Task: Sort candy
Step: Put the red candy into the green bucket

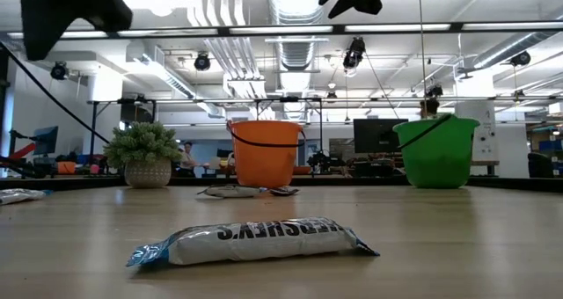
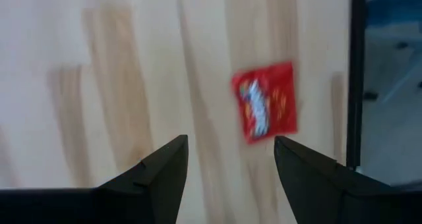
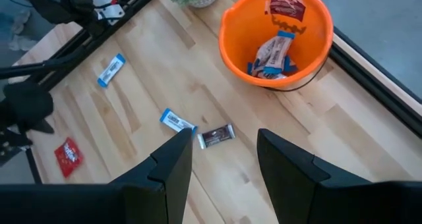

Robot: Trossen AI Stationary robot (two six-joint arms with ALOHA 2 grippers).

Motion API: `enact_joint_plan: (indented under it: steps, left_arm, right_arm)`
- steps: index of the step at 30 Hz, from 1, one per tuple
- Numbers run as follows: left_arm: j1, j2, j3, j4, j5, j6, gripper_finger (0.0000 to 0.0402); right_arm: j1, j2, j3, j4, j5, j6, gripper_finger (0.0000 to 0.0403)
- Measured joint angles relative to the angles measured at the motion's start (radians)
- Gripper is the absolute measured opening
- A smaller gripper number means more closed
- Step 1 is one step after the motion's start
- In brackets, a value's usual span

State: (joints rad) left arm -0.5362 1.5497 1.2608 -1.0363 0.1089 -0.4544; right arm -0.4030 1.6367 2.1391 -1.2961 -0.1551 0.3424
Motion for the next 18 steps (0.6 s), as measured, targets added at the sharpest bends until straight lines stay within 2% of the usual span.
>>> enact_joint_plan:
  steps: [3,8,14,18]
  left_arm:
    - [0.0,0.0,-0.044,0.078,-0.006,-0.009,0.0207]
    - [-0.008,0.0,-0.122,0.155,0.021,-0.123,0.0208]
    - [-0.061,0.0,-0.214,0.488,0.039,-0.257,0.0208]
    - [-0.082,0.0,-0.25,0.539,0.036,-0.313,0.0208]
  right_arm:
    - [0.007,0.0,0.0,0.0,0.0,0.0,0.016]
    - [0.015,0.0,0.0,0.0,0.001,0.003,0.016]
    - [0.035,0.0,0.0,0.001,0.001,0.025,0.016]
    - [0.056,0.0,0.0,0.002,0.0,0.025,0.016]
